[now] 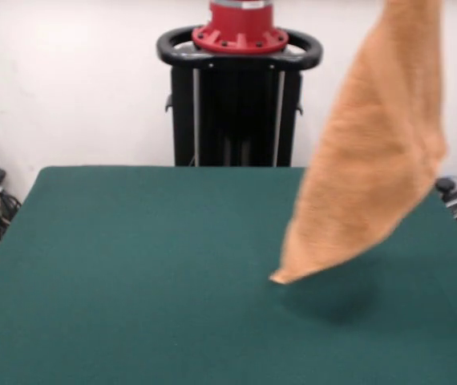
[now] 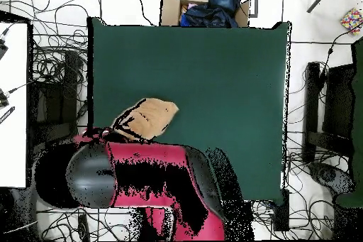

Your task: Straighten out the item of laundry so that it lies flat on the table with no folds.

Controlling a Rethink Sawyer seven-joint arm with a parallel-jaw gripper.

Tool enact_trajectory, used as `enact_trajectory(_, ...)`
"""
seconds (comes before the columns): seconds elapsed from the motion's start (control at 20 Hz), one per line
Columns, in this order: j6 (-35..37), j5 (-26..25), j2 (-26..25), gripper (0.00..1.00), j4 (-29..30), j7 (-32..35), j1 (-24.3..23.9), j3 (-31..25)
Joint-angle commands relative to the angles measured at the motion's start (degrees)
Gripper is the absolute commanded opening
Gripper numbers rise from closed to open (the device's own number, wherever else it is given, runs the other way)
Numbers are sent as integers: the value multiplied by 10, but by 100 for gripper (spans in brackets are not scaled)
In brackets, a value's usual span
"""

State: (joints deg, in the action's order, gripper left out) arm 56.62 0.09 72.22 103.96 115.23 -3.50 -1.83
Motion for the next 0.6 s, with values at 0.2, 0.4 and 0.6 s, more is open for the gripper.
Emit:
enact_trajectory(0.2, -47, -11, 16, 0, 104, -63, -36, -19)
enact_trajectory(0.4, 16, -6, 15, 0, 48, -5, -13, -38)
enact_trajectory(0.6, 67, -7, -2, 0, -10, 46, 10, -48)
